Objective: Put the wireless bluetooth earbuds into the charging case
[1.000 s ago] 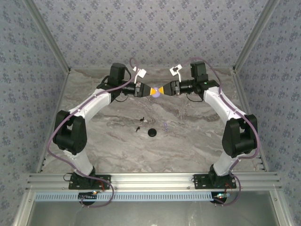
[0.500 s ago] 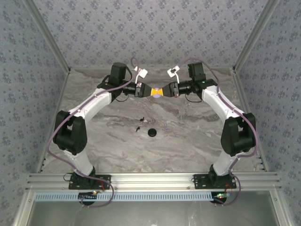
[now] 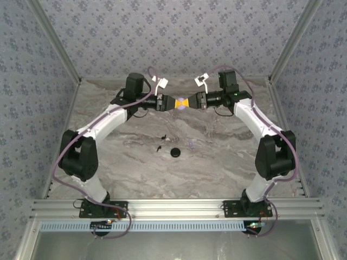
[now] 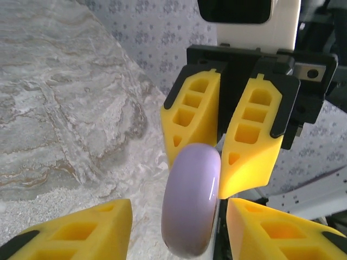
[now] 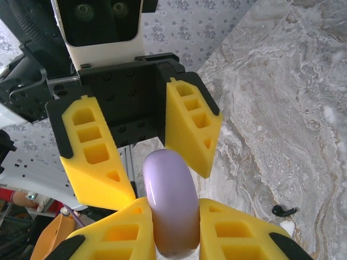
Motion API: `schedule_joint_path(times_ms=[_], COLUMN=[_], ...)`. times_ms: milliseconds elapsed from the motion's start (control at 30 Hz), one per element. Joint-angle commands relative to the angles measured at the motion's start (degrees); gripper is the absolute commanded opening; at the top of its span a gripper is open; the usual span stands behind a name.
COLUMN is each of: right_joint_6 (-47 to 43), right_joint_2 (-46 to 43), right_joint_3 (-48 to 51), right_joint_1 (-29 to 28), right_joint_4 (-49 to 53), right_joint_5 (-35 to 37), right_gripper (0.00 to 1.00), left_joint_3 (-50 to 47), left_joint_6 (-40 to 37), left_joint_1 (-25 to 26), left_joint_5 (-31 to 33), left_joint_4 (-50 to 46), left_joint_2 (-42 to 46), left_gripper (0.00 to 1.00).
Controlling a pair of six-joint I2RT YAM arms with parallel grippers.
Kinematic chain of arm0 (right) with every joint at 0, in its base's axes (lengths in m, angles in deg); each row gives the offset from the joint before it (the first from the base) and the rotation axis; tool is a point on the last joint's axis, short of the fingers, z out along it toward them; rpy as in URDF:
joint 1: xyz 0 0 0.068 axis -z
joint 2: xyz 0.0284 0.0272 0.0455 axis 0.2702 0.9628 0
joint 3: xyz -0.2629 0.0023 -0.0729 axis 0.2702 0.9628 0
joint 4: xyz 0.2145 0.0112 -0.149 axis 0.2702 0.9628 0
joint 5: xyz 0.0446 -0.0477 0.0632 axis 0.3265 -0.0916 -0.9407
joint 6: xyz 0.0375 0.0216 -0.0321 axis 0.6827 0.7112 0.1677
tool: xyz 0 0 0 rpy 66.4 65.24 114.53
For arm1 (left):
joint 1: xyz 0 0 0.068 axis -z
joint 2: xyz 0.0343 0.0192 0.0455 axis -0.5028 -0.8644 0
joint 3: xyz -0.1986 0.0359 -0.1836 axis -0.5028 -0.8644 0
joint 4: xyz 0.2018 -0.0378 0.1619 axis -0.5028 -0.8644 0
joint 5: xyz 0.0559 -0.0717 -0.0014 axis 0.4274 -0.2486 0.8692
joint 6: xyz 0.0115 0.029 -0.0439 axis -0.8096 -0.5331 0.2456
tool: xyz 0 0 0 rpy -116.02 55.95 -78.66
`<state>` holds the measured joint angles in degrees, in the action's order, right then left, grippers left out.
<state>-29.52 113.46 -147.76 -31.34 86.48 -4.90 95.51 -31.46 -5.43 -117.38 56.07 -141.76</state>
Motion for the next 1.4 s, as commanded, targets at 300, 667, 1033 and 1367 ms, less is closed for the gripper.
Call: schedule_joint_path(times_ms=[300,667,1033,1367], right_joint_6=[7.25,7.75,7.66,2.75], right_joint_2=[-2.64,-2.51,-2.49,-3.44], right_joint_3=[0.24,0.34,0.45,-0.86], right_joint_1=[-0.52,-1.23,-1.21,-1.3], right_joint_4=[-6.17,-6.68,-6.53,0.37], right_joint_5=[1.12,0.39,0.76,4.41], right_gripper=[0.17,0.17,0.17,0.3], left_joint_3=[-4.92,-4.41,-3.97,-3.04], left_joint_6=[8.19,8.85,8.65,5.78], left_joint_1=[0.73,1.68,1.7,1.7], left_joint_5=[2.47,2.47,2.48,3.57], left_joint_4=[12.61,13.8,13.33,9.92], left_joint_2=[4.47,3.6,3.03,3.38], left_gripper=[0.56,0.48,0.25,0.15])
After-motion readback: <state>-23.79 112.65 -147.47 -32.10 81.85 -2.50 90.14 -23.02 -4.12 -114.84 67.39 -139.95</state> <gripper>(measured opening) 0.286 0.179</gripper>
